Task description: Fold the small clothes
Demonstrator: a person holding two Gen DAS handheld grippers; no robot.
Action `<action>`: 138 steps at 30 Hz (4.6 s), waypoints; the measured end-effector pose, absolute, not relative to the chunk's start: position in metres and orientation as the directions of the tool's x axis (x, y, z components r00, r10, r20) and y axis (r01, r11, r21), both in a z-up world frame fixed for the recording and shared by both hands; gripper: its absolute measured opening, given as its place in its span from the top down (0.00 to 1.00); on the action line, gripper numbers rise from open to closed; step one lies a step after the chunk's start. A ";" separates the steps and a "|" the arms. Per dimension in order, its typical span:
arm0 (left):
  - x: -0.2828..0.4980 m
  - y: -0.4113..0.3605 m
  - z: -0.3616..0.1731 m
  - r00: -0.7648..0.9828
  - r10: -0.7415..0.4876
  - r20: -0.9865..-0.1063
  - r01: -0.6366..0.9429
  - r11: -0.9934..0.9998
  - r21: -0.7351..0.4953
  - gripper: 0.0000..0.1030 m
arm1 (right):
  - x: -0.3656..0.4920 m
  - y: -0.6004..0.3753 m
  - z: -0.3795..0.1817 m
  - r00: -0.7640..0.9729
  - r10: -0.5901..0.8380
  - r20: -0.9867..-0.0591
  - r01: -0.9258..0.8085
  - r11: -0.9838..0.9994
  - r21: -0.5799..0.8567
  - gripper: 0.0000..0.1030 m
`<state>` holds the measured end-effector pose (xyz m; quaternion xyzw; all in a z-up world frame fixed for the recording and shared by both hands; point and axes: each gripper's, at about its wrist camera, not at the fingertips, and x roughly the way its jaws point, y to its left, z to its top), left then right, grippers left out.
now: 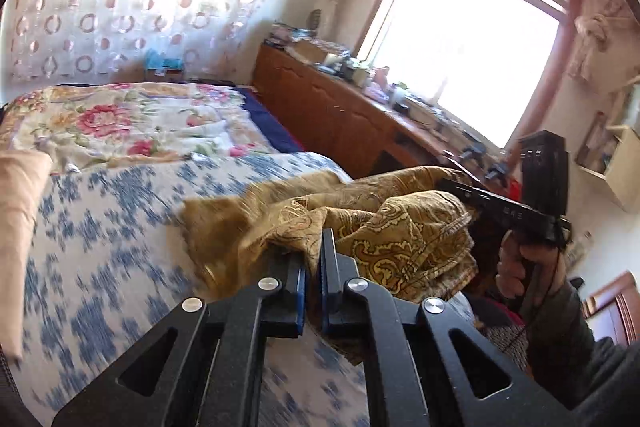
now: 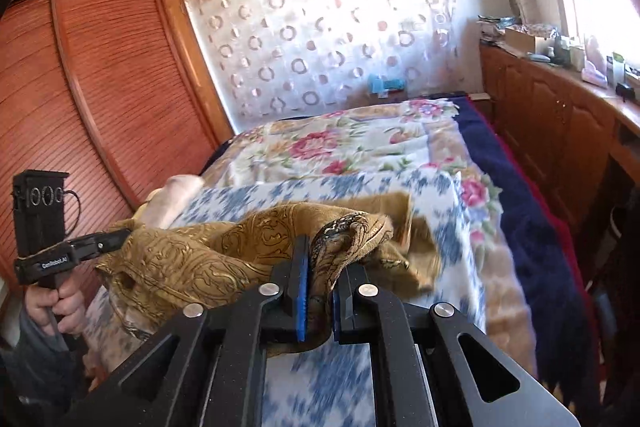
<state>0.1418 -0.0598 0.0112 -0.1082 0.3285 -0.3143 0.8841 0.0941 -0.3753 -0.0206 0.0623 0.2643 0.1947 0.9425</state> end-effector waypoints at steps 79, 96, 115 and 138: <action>0.322 -0.073 -0.081 0.586 -0.292 -0.756 0.279 0.948 -0.151 0.23 | 0.295 -0.324 -0.016 0.760 0.150 -0.633 -0.225 0.973 -0.040 0.39; 0.304 -0.051 -0.083 0.565 -0.345 -0.749 0.262 0.937 -0.233 0.23 | 0.246 -0.338 -0.080 0.661 0.240 -0.711 -0.264 0.961 0.079 0.20; 0.268 -0.064 -0.099 0.439 -0.507 -0.742 0.272 0.862 -0.428 0.46 | 0.273 -0.344 -0.087 0.551 0.354 -0.756 -0.324 0.925 0.197 0.49; 0.226 -0.047 -0.035 0.525 -0.632 -0.570 0.337 0.769 -0.543 0.92 | 0.233 -0.338 -0.046 0.722 0.361 -0.591 -0.395 0.916 0.078 0.89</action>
